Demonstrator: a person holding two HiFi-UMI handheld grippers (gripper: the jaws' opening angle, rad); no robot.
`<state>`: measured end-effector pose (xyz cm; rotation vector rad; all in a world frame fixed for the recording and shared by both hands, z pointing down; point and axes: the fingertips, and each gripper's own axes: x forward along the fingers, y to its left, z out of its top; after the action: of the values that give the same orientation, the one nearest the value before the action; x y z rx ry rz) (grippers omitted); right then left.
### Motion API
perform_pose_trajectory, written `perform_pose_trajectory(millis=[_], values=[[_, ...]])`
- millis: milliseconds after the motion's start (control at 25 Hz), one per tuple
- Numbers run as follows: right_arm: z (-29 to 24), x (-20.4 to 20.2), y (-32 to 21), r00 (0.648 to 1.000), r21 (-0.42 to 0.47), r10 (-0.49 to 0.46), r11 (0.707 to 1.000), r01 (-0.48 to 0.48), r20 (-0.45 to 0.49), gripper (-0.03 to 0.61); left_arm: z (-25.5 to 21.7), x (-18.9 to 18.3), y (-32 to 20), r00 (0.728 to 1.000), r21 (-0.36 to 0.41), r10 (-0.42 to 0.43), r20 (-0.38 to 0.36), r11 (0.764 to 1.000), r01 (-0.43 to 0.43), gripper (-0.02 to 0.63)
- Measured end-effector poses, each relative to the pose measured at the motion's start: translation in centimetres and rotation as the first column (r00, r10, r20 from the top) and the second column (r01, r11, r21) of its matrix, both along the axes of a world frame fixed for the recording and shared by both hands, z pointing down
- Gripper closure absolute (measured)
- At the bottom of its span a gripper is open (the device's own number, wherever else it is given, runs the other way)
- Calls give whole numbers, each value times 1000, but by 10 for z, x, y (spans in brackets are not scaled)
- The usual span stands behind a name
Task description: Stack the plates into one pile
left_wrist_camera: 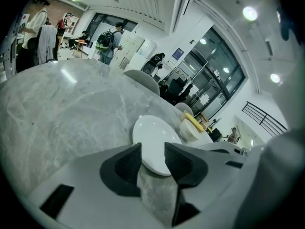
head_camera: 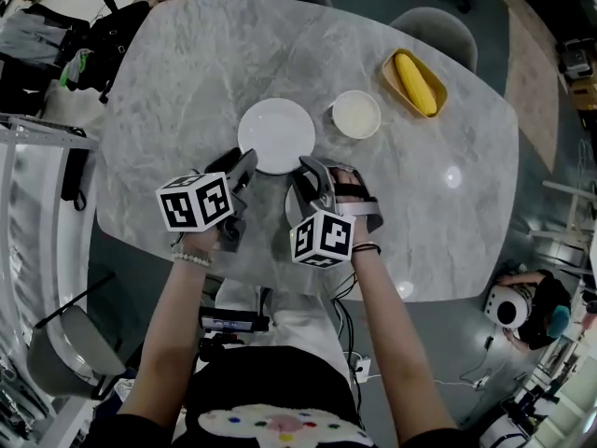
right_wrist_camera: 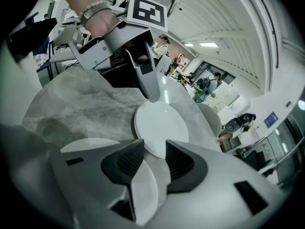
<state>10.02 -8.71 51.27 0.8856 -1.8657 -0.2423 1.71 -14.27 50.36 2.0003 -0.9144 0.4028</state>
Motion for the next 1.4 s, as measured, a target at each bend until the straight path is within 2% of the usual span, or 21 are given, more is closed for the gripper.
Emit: perform_pose_trajectory(millis=[320, 560, 760, 960, 1200, 1400], values=[[-28, 6, 18, 978, 10, 155, 987, -158, 143, 431, -22, 5, 13, 997, 20, 61, -36, 998, -60, 454], [-40, 22, 48, 938, 21, 281, 957, -291, 204, 431, -20, 18, 38, 986, -25, 149, -72, 988, -151, 454], [-49, 32, 68, 890, 7, 374, 921, -389, 261, 431, -14, 35, 59, 968, -83, 226, -111, 968, -235, 453], [-53, 40, 87, 841, -7, 448, 884, -468, 302, 431, -7, 49, 76, 952, -149, 260, -161, 947, -284, 446], [-47, 44, 112, 806, -34, 506, 852, -522, 308, 431, 7, 57, 96, 936, -206, 319, -146, 916, -344, 442], [-38, 45, 128, 787, -59, 539, 834, -549, 300, 431, 17, 60, 104, 929, -226, 350, -124, 901, -370, 442]])
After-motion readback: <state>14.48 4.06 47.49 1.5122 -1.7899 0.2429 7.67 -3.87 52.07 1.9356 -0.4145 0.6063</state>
